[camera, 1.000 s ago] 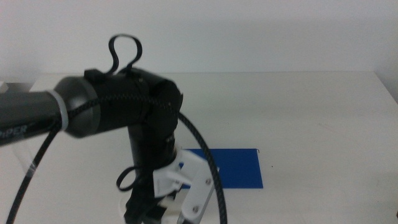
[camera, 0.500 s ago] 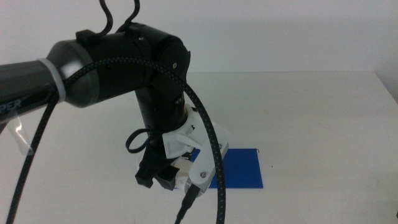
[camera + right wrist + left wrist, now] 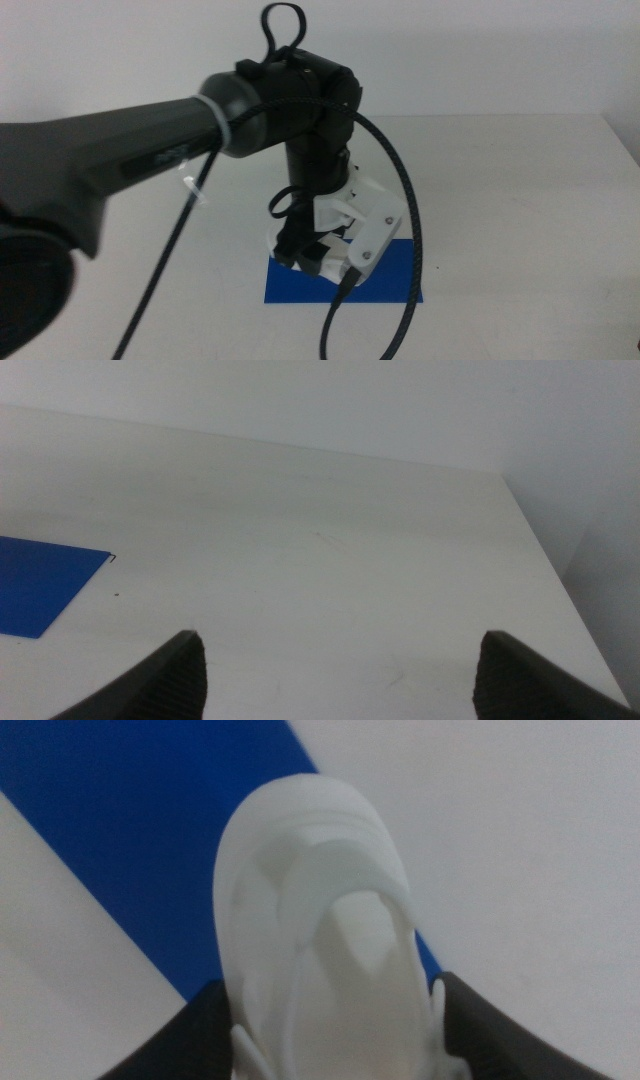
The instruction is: Use one arm to grab the shoe from the table and place it on the mat.
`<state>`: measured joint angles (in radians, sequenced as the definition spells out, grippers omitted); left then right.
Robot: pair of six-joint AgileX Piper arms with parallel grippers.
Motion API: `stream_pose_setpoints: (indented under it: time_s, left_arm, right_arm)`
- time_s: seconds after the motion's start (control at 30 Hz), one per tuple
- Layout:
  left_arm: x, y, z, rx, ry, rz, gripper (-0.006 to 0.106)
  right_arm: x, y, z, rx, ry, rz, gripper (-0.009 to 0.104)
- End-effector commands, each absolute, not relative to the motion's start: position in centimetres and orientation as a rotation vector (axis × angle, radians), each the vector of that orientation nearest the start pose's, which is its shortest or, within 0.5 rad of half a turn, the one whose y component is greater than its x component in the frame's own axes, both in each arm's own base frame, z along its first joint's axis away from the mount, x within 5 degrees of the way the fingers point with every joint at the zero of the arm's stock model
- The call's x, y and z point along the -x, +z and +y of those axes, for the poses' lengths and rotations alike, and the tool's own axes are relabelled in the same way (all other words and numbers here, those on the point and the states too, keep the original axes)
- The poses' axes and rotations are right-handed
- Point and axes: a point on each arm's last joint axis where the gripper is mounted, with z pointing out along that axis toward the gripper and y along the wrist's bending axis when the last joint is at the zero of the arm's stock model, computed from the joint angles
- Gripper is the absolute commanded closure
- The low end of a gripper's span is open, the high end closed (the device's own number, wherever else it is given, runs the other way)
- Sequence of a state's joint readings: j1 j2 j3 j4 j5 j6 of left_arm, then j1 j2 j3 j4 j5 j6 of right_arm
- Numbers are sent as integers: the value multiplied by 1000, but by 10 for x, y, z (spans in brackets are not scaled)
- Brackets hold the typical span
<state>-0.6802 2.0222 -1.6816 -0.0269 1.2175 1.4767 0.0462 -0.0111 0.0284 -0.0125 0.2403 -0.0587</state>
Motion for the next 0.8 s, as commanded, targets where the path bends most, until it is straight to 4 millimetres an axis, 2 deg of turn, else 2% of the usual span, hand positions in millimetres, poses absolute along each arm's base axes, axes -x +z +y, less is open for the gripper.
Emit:
stream_pose_setpoints:
  time_s: [0.0,0.13,0.37,0.53,0.77]
  left_arm:
    - [-317,255,-266,2874,33,-1539,102]
    - [-324,249,-278,2889,95,-1558,102]
    - [-326,247,-281,2889,109,-1565,102]
    - [-327,241,-282,2774,128,-1730,102]
    - [-333,231,-284,2518,142,-2069,102]
  right_arm:
    - [-57,187,2,112,-38,1673,17]
    - [-57,187,2,112,-38,1673,17]
    - [-57,187,2,112,-38,1673,17]
    - [-57,187,2,112,-38,1673,17]
    - [-57,187,2,112,-38,1673,17]
